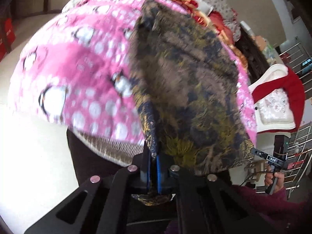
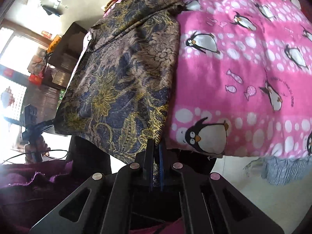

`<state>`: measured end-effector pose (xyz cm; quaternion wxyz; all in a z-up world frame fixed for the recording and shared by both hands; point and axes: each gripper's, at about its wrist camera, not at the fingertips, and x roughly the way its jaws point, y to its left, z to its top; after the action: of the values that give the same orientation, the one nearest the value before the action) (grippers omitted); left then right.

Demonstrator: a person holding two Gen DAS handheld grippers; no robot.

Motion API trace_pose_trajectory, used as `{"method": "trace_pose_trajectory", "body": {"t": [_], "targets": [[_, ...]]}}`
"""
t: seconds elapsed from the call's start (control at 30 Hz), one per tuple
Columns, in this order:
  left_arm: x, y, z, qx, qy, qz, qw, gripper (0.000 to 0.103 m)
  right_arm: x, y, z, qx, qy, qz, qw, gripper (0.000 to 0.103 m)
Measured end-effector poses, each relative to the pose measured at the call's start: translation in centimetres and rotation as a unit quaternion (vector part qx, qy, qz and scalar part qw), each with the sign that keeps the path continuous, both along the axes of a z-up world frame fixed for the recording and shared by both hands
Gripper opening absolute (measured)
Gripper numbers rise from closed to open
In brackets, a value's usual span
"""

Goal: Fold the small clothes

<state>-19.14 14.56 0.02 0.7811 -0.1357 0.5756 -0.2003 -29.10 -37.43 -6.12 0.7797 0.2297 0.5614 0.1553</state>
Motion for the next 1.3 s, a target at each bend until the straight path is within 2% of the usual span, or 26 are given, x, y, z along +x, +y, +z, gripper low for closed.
{"method": "trace_pose_trajectory", "body": {"t": [0.13, 0.23, 0.33, 0.4, 0.47, 0.5, 0.57, 0.63, 0.7, 0.8, 0.87, 0.97, 1.03, 1.13, 1.17, 1.23, 1.3], "targets": [[3.0, 0.4, 3.0, -0.039, -0.034, 0.015, 0.9986, 0.004, 2.5, -1.8, 4.4, 0.066, -0.075, -0.029, 0.995, 0.001], [7.2, -0.1, 5.2, -0.069, -0.066, 0.022, 0.9952, 0.004, 5.8, -3.5, 7.2, 0.078, -0.126, -0.060, 0.987, 0.000], [11.0, -1.5, 6.4, -0.066, -0.089, 0.020, 0.9936, 0.004, 10.0, -5.2, 8.7, 0.070, -0.151, -0.091, 0.982, 0.000], [13.1, -2.7, 6.7, -0.065, -0.085, 0.020, 0.9940, 0.004, 12.0, -5.4, 8.6, 0.053, -0.135, -0.097, 0.985, 0.000], [13.9, -4.1, 7.2, -0.061, -0.097, -0.001, 0.9934, 0.004, 13.1, -4.4, 8.2, 0.061, -0.107, -0.066, 0.990, 0.002], [14.0, -4.6, 7.1, -0.055, -0.100, -0.010, 0.9934, 0.004, 13.1, -3.7, 7.9, 0.066, -0.094, -0.049, 0.992, 0.017], [14.1, -5.1, 6.8, -0.049, -0.097, -0.021, 0.9939, 0.004, 12.2, -1.8, 6.8, 0.044, -0.060, 0.003, 0.997, 0.037], [14.1, -5.2, 6.1, -0.042, -0.085, -0.021, 0.9952, 0.004, 10.1, 0.3, 5.3, 0.027, -0.025, 0.056, 0.998, 0.038], [13.7, -4.8, 5.7, -0.037, -0.083, -0.017, 0.9957, 0.004, 7.4, 1.3, 3.4, 0.022, 0.015, 0.076, 0.997, 0.038], [13.4, -3.9, 5.2, -0.040, -0.076, -0.007, 0.9962, 0.005, 3.8, 2.0, 1.2, 0.003, 0.056, 0.078, 0.995, 0.038], [13.3, -3.6, 4.9, -0.039, -0.075, -0.001, 0.9965, 0.005, 2.2, 2.0, -0.3, 0.020, 0.076, 0.061, 0.995, 0.038], [12.9, -3.5, 5.0, -0.028, -0.077, -0.001, 0.9966, 0.005, 1.3, 1.8, -1.5, 0.069, 0.079, 0.035, 0.994, 0.038], [12.6, -3.6, 5.2, -0.020, -0.082, -0.006, 0.9964, 0.005, 1.5, 1.9, -1.4, 0.081, 0.074, 0.031, 0.993, 0.039], [12.1, -3.8, 5.3, -0.013, -0.087, -0.011, 0.9960, 0.005, 1.7, 1.9, -1.2, 0.091, 0.070, 0.024, 0.993, 0.052], [12.0, -3.7, 5.2, -0.013, -0.086, -0.010, 0.9961, 0.005, 2.0, 1.9, -1.5, 0.095, 0.076, 0.017, 0.992, 0.059], [11.8, -3.5, 4.9, -0.015, -0.083, -0.007, 0.9964, 0.005, 2.7, 2.7, -2.4, 0.098, 0.094, 0.019, 0.991, 0.060], [11.8, -3.2, 4.5, -0.015, -0.077, -0.003, 0.9969, 0.005, 3.0, 3.6, -3.0, 0.097, 0.091, 0.025, 0.991, 0.057]]}}
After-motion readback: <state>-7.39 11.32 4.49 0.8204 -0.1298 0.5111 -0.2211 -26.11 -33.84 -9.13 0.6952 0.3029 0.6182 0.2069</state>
